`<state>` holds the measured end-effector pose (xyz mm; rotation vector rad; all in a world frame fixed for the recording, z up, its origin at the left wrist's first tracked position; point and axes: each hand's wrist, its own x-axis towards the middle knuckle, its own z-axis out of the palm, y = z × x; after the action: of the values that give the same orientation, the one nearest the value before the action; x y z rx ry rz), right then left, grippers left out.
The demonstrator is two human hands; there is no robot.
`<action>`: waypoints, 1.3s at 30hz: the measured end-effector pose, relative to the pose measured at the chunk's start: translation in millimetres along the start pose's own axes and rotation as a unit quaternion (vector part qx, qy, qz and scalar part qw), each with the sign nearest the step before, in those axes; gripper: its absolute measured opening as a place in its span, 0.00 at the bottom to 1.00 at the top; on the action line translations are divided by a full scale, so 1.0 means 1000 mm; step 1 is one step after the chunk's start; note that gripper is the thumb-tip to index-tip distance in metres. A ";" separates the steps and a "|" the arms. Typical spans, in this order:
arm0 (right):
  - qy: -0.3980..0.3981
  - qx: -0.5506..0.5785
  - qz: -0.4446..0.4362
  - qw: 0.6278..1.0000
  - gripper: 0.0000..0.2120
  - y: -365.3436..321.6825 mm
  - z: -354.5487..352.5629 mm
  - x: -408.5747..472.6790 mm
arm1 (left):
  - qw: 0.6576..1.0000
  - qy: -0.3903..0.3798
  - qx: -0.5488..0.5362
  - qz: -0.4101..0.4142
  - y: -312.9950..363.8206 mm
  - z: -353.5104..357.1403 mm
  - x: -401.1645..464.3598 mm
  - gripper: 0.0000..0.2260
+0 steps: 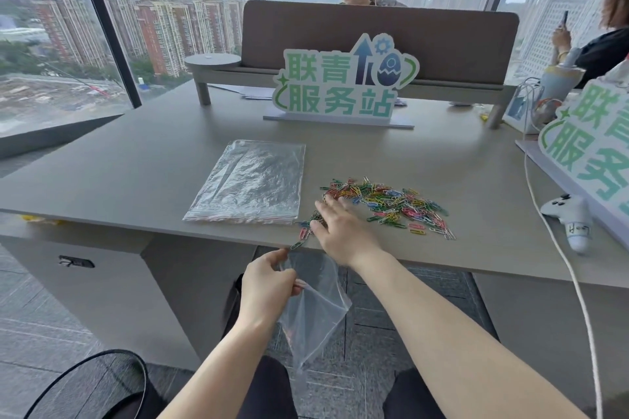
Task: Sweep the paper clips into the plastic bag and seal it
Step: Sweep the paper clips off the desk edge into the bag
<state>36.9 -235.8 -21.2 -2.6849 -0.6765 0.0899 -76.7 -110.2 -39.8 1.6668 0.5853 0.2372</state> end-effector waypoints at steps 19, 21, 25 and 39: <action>-0.003 -0.006 -0.103 0.995 0.26 -0.008 0.013 -0.012 | 1.000 0.001 0.004 -0.005 -0.003 -0.004 0.004 0.25; 0.003 -0.007 -0.098 0.995 0.26 -0.011 0.013 -0.011 | 1.000 0.001 0.004 -0.003 -0.003 -0.004 0.004 0.25; -0.006 -0.043 -0.110 0.993 0.25 -0.019 0.017 -0.010 | 1.000 -0.002 0.001 0.001 -0.004 -0.005 0.004 0.25; 0.025 0.005 -0.152 0.988 0.23 -0.024 0.025 -0.039 | 1.000 -0.008 -0.003 0.005 -0.003 -0.005 0.005 0.25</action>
<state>-12.0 -226.5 -36.9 -2.5305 -1.0554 -0.0537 -75.9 -103.2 -42.8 1.6657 0.5631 0.2325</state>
